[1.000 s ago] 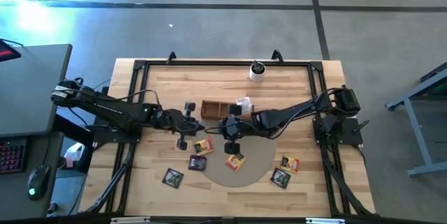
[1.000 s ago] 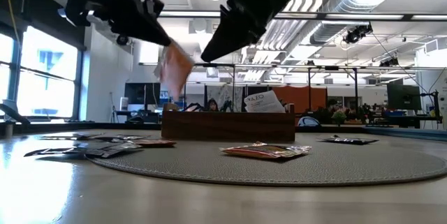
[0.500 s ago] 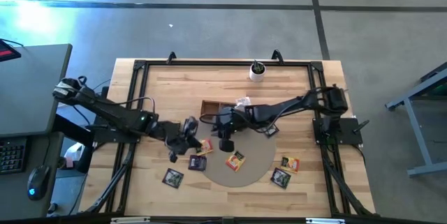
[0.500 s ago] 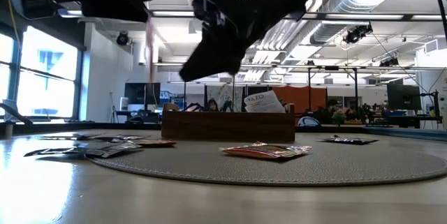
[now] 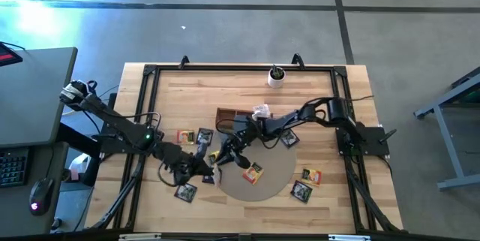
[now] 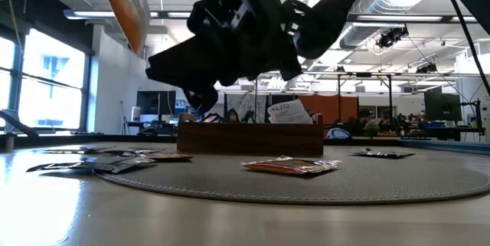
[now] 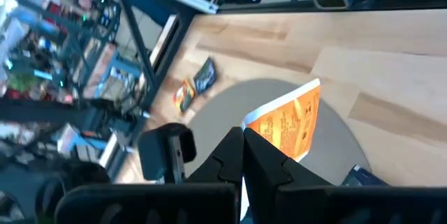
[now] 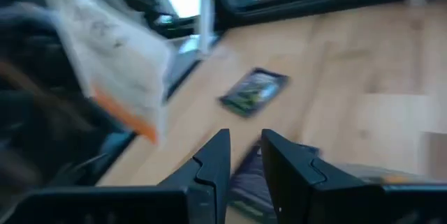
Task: Pick & Place Tea
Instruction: Put the white tea bag into the right section of the wooden organizer
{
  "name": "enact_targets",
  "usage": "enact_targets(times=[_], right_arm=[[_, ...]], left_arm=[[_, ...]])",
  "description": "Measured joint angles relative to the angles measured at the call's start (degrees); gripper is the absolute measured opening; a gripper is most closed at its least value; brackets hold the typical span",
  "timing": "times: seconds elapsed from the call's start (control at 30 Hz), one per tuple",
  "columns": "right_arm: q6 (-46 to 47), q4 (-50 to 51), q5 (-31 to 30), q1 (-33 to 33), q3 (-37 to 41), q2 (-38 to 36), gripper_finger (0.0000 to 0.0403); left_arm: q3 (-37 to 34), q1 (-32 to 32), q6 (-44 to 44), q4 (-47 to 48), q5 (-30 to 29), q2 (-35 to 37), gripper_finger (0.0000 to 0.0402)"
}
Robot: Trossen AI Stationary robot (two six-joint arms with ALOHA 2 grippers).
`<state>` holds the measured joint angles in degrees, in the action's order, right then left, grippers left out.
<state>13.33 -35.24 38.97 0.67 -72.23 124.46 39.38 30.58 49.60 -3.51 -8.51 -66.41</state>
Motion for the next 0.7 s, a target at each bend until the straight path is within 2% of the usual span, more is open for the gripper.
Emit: enact_targets(times=[0.13,0.33,0.53,0.7], right_arm=[[2.3,-5.6,5.8,-0.2,0.0,0.4,0.0078],[5.7,-10.0,15.4,-0.1,0.0,0.4,0.0078],[9.7,-9.7,17.3,0.0,0.0,0.4,0.0085],[10.1,-9.7,16.8,0.1,0.0,0.4,0.0115]], left_arm=[[0.0,1.7,1.6,0.0,-0.3,0.1,0.0000],[0.0,3.7,2.7,0.0,-4.0,1.3,0.0000],[0.0,3.7,5.7,-3.2,-0.5,1.4,0.0000],[0.0,3.7,9.2,-5.4,1.9,1.4,0.0000]])
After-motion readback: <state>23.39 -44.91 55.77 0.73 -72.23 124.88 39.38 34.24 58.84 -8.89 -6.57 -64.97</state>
